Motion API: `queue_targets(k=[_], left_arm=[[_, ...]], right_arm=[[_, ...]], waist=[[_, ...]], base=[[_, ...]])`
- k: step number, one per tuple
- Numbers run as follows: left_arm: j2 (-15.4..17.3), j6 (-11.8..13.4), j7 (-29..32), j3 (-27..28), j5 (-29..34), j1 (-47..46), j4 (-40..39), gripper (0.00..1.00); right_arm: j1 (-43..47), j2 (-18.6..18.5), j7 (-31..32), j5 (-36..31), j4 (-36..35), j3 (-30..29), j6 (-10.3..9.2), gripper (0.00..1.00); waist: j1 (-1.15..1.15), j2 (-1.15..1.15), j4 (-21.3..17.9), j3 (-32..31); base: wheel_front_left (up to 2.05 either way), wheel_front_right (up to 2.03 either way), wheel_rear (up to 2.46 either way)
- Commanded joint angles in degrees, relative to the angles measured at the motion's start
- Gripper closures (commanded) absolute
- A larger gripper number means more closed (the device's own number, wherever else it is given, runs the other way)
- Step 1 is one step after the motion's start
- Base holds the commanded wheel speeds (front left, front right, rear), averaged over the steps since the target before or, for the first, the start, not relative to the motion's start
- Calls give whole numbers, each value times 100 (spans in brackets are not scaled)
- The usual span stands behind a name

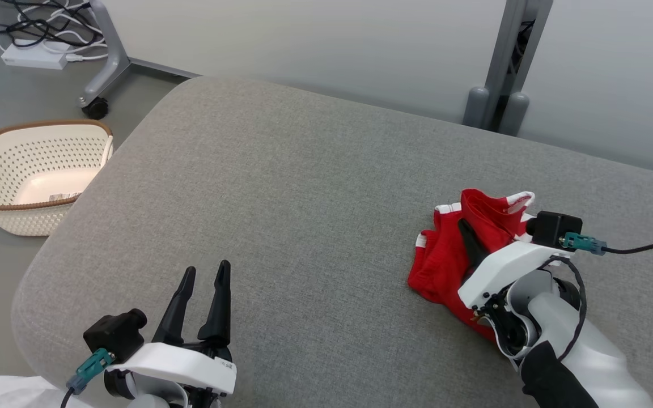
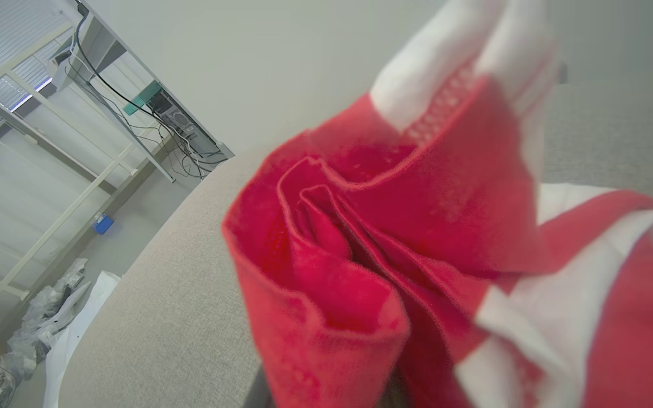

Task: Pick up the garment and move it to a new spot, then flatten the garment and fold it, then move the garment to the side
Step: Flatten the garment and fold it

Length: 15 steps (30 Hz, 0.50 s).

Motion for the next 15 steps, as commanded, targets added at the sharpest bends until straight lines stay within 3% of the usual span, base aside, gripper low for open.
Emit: queue_targets(k=[1,8,9,10,11,15], left_arm=[[24,17,-15,-18,-58,-68,-21,0],[23,36,-15,-103,-124,-164,-41,0],[25,38,-15,-111,-136,-181,-44,0],[25,42,-15,-120,-151,-191,-47,0],[24,40,-16,-129,-157,-195,-48,0],[24,49,-16,-138,-162,-227,-50,0]], right_arm=[[-84,-23,-36,-79,89,110,6,100],[-150,-24,141,-127,442,495,5,100],[-155,-25,169,-137,496,559,5,93],[-169,-24,166,-138,569,608,5,64],[-182,-25,178,-112,628,636,5,0],[-204,-23,176,2,713,771,5,0]], waist=[[0,0,101,107],[0,0,239,239],[0,0,259,256],[0,0,275,273],[0,0,291,288],[0,0,315,317]], base=[[0,0,0],[0,0,0],[0,0,0],[0,0,0],[0,0,0],[0,0,0]])
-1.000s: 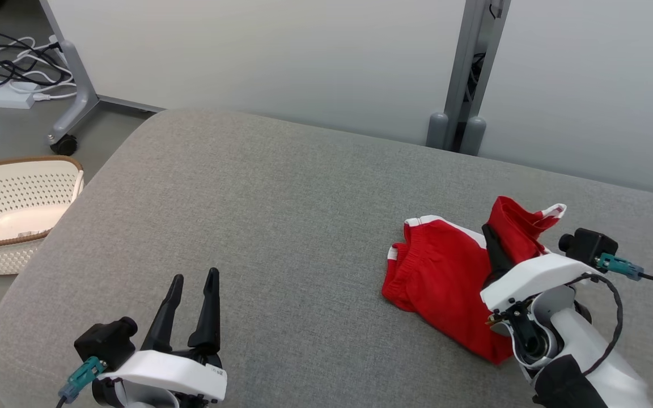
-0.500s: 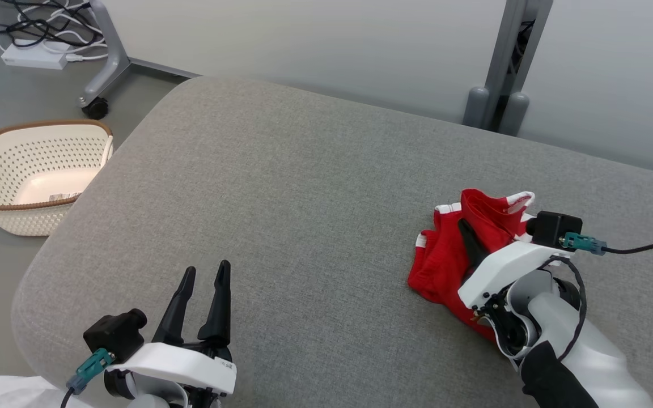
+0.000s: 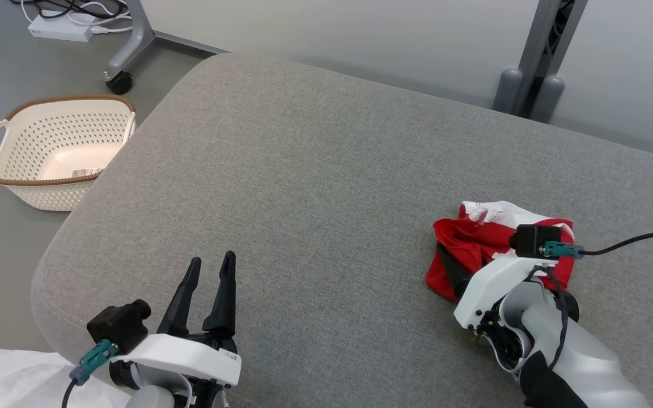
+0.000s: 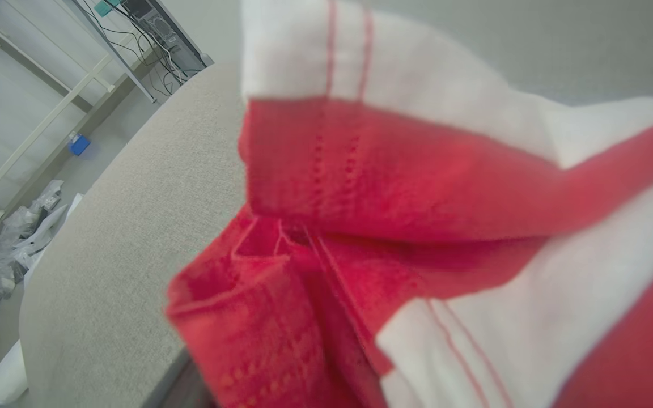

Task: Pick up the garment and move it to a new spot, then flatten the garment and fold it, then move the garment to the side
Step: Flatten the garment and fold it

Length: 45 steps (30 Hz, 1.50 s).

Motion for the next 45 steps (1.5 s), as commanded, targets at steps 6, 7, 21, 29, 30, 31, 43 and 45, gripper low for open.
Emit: queue_targets(k=[6,7,21,29,30,31,43,45], left_arm=[[24,24,-16,74,76,-38,24,0],[23,23,-16,85,93,-32,25,0],[24,-10,-16,261,230,142,83,0],[24,-13,-16,324,304,237,-23,0],[23,-12,-16,336,314,245,-41,0],[23,-12,-16,336,314,245,-41,0],[21,-8,-16,501,412,368,-277,0],[25,-16,-16,520,457,356,-311,0]], right_arm=[[-21,-35,13,148,-33,291,4,0],[-16,-35,10,192,-73,333,4,0],[-14,-39,245,522,-540,972,4,0],[-188,-360,-149,505,-745,761,4,0],[-199,-460,-232,460,-790,740,4,0],[-199,-460,-232,460,-790,740,4,0],[765,-1354,-604,-1276,-2150,-1159,4,0],[1170,-1277,-604,-1673,-2529,-1668,4,0]], waist=[[0,0,-114,-112],[0,0,-142,-140],[0,0,-593,-632],[0,0,-781,-808],[0,0,-814,-834],[0,0,-814,-834],[0,0,-1494,-940],[0,0,-1583,-937]], base=[[0,0,0],[0,0,0],[0,0,0],[0,0,0],[0,0,0],[0,0,0],[0,0,0],[0,0,0]])
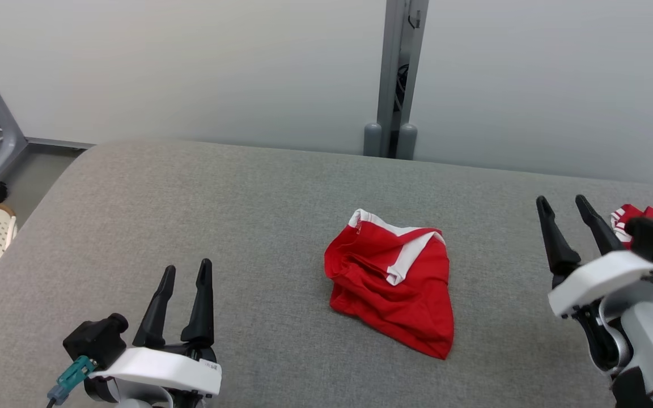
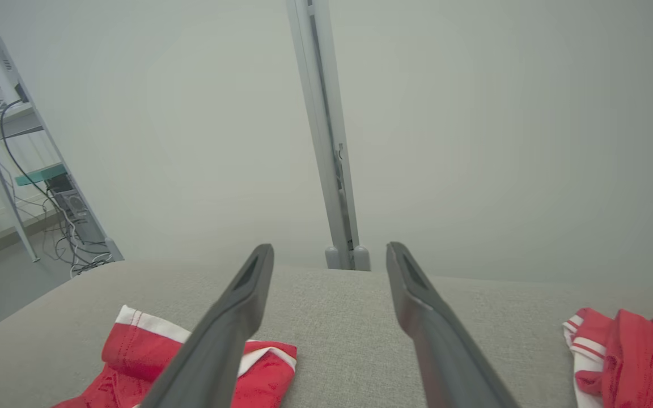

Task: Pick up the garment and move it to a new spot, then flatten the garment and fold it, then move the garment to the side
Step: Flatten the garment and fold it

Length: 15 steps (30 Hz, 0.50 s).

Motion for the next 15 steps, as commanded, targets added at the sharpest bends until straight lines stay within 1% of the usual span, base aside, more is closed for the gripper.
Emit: queue_targets(k=[1,4,6,8,11,15], left_arm=[[27,-8,-14,44,65,33,-38,0],[24,-5,-14,78,119,73,-106,0],[24,-12,-14,68,163,118,-120,0],[25,-11,-14,62,176,159,-137,0],[26,-14,-14,56,177,168,-144,0],[25,-23,-14,42,179,171,-144,0]], right_arm=[[328,54,-31,-364,-263,-309,4,0],[934,277,-32,-890,-719,-839,4,0],[1245,386,-32,-1215,-939,-1030,4,0],[1475,508,-33,-1401,-1060,-1173,4,0],[1638,605,-32,-1608,-1161,-1232,4,0],[1658,641,-33,-1706,-1211,-1238,4,0]], waist=[[0,0,-128,1],[0,0,-237,8],[0,0,-293,11],[0,0,-338,14],[0,0,-382,17],[0,0,-389,35]], base=[[0,0,0],[0,0,0],[0,0,0],[0,0,0],[0,0,0],[0,0,0]])
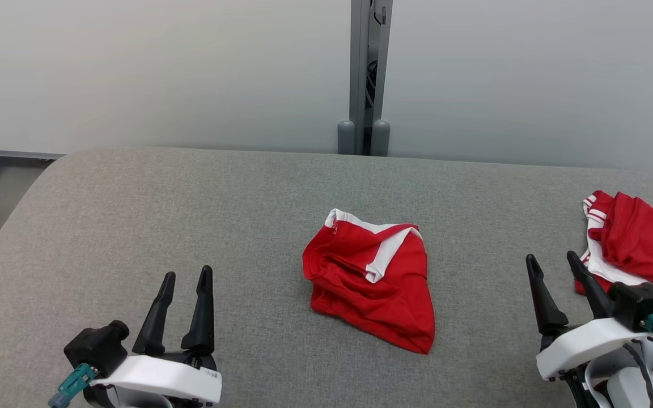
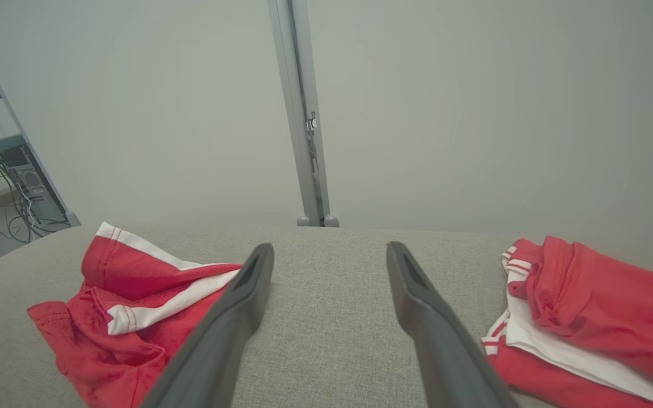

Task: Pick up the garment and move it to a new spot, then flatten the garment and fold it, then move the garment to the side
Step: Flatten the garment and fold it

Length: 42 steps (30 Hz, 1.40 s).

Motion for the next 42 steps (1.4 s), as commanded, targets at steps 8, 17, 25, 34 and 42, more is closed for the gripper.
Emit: queue_targets(k=[8,17,25,34,42], left_arm=[[25,-33,-16,-87,15,-130,35,0],[23,-54,-15,-155,42,-349,31,0],[22,-60,-16,-275,-16,-605,21,0],[23,-58,-16,-297,-57,-693,45,0],[24,-30,-16,-293,-111,-674,167,0]], right_arm=[[-208,-253,-33,15,129,638,4,100],[-814,-675,-33,257,489,1662,3,100],[-1330,-930,-33,735,1003,2497,3,100],[-1596,-981,-32,1048,1315,3267,3,100],[-1631,-941,-32,1321,1132,4152,3,100]], waist=[[0,0,245,185],[0,0,668,701],[0,0,1144,1107],[0,0,1421,1315],[0,0,1374,1263]], base=[[0,0,0],[0,0,0],[0,0,0],[0,0,0],[0,0,0]])
